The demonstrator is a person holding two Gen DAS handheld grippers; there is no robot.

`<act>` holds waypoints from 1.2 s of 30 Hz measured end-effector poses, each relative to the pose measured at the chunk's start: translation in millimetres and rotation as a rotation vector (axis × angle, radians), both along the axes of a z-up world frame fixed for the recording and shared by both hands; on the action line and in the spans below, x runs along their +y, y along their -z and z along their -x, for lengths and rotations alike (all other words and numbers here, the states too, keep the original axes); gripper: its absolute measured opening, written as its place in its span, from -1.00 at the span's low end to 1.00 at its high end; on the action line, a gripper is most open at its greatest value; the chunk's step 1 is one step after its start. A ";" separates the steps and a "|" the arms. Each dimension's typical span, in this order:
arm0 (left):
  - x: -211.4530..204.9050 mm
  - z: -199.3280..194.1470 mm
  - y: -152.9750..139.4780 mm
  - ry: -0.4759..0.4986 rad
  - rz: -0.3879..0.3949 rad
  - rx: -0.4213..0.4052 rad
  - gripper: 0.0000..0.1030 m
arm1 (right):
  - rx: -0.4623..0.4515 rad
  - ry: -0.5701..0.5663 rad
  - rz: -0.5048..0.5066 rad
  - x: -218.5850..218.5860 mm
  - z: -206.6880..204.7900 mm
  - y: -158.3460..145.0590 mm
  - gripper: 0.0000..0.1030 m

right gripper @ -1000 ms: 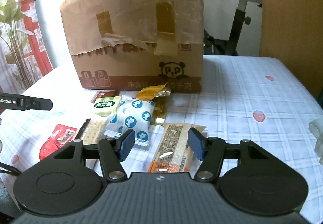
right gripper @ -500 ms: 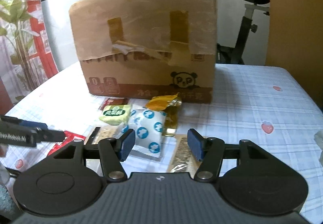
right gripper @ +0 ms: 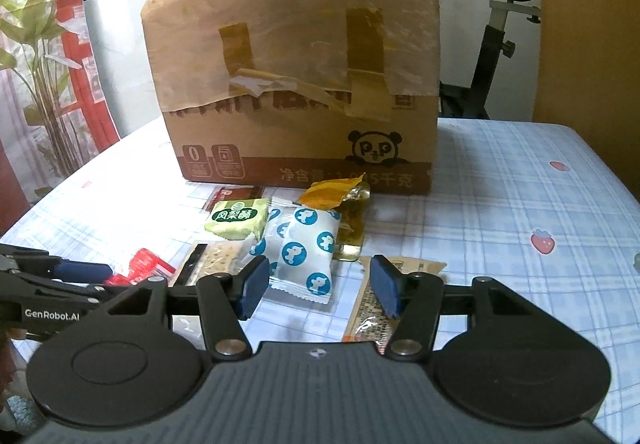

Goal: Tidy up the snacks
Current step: 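Grasp the red square packet with the left tool while the right grasps the yellow packet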

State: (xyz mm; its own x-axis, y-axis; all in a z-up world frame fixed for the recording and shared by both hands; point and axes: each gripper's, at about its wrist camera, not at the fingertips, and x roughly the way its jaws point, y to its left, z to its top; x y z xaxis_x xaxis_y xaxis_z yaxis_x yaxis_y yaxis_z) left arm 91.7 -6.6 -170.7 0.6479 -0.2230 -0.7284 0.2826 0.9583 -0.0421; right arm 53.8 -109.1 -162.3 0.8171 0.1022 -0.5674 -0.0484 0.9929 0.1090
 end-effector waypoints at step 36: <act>11.2 -2.2 -1.5 0.016 0.033 -0.013 0.20 | 0.070 0.043 -0.111 -22.5 -95.6 -9.2 -0.99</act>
State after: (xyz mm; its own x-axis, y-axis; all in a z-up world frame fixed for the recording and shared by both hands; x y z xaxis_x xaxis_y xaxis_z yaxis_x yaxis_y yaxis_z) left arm 93.9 4.6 -169.2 0.6536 -0.2573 -0.7117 0.2983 0.9519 -0.0702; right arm 149.4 -131.6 -153.1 0.7807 0.1336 -0.6105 0.0053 0.9754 0.2203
